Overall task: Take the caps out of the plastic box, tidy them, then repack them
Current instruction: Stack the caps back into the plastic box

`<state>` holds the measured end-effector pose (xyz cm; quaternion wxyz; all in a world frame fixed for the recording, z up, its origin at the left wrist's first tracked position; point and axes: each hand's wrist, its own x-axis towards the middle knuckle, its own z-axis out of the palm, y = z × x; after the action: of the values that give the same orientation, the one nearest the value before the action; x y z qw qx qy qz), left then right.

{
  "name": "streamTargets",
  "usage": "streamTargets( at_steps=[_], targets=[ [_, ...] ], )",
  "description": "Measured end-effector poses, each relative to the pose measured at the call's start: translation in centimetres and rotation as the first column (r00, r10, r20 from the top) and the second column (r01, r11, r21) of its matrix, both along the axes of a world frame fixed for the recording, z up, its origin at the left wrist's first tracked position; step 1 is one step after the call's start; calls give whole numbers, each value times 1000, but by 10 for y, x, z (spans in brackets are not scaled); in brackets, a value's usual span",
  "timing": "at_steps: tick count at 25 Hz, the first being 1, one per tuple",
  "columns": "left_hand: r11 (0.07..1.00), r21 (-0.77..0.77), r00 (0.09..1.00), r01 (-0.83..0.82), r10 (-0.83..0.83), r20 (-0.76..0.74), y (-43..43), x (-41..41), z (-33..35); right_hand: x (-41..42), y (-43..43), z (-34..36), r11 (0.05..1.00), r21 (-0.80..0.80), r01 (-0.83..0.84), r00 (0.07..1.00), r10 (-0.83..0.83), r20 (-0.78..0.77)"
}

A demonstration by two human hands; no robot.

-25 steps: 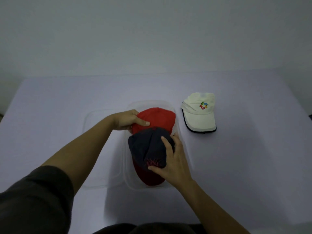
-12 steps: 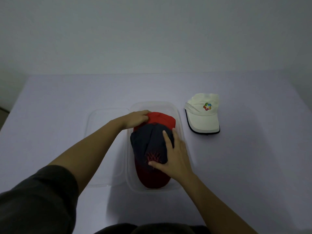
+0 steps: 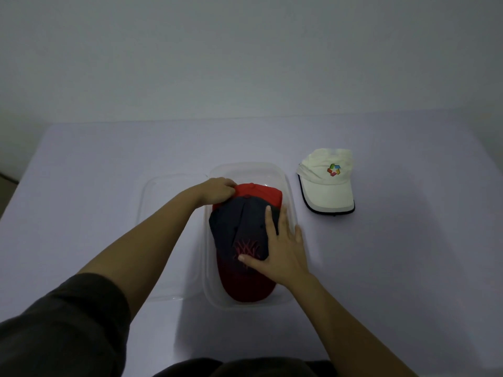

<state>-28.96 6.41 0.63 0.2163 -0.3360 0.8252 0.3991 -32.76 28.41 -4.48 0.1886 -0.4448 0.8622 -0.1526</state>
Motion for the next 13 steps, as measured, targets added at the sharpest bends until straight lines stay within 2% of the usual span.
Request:
streamTargets(
  at_steps=[4, 6, 8, 10, 13],
  targets=[
    [996, -93, 999, -2, -1, -41, -3, -1, 6, -2, 2, 4, 988, -130, 77, 985, -56, 161],
    [981, -178, 985, -83, 54, -162, -4, -6, 10, -7, 7, 6, 963, -226, 149, 964, -91, 250],
    [952, -222, 930, -213, 128, -343, -2, -17, 17, -17, 12, 6, 931, -290, 220, 946, -132, 295],
    [941, -202, 872, -273, 153, -466, 6, -38, 25, -32, 20, 2, 907, -309, 285, 928, -181, 324],
    [956, -148, 855, -252, 149, -497, 28, -80, 28, -60, 38, -8, 884, -287, 370, 908, -279, 311]
  ],
)
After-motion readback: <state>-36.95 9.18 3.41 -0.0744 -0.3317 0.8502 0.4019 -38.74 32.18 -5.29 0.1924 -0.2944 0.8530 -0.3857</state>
